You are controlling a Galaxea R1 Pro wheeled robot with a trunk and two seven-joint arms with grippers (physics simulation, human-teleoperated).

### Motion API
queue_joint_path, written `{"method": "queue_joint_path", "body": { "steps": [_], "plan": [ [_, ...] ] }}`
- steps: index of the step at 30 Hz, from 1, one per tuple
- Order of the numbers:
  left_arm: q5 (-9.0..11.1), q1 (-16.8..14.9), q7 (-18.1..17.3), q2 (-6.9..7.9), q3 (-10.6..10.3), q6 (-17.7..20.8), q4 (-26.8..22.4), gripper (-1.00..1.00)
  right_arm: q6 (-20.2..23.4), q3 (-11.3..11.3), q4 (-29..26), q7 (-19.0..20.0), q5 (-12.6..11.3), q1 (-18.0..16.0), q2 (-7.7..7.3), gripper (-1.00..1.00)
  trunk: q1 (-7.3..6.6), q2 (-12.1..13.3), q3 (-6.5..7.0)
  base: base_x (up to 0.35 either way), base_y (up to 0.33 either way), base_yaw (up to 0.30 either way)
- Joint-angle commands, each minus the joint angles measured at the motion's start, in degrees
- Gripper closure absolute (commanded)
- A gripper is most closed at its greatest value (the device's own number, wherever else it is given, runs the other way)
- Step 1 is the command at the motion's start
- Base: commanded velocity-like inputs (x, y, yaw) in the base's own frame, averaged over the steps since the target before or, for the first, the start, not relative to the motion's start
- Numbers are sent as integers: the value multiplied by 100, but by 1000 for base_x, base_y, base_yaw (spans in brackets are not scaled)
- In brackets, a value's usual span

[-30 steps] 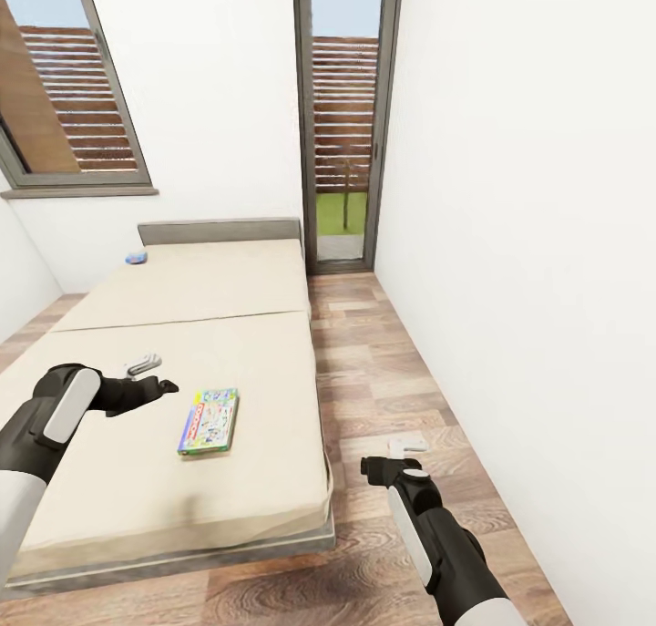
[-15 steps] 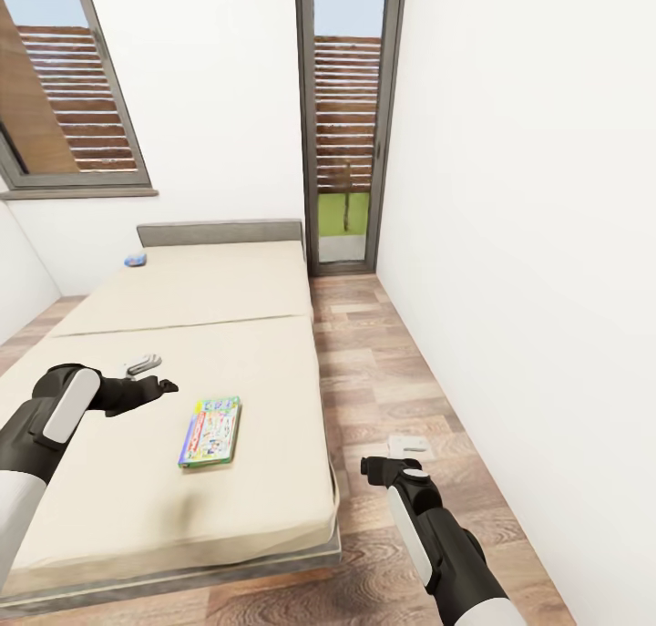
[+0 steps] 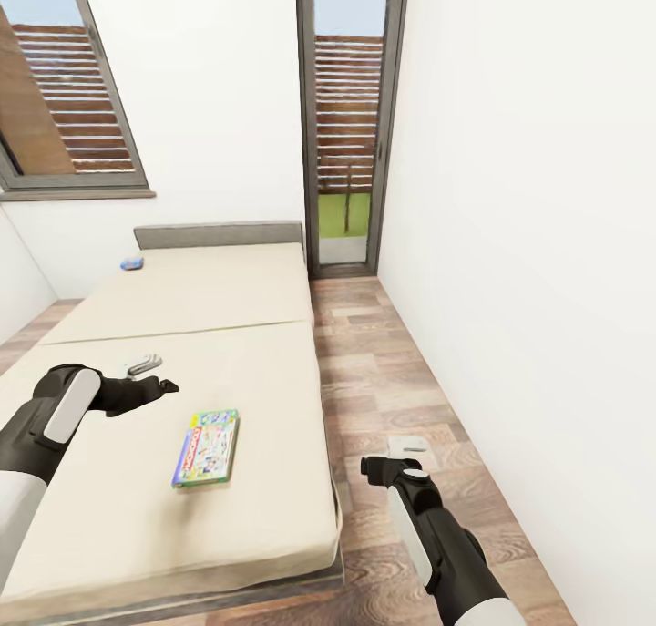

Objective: Put all the toys in the child's room - the three board games (two on the bed and one on the table), the two jigsaw puzzles on the table, and the tennis ball on the table - inside the toy box on the table in the child's room.

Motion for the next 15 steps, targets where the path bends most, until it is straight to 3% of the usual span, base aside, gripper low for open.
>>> {"method": "queue_joint_path", "body": {
  "steps": [1, 15],
  "plan": [
    [60, -2, 56, 2, -3, 18, -5, -100, 14, 9, -6, -53, -60, -3, 0, -100, 1, -2, -5, 201, 1, 0],
    [58, 4, 56, 2, 2, 18, -5, -100, 15, 9, -7, -53, -60, -3, 0, -100, 1, -2, -5, 94, 0, 0]
  ]
}}
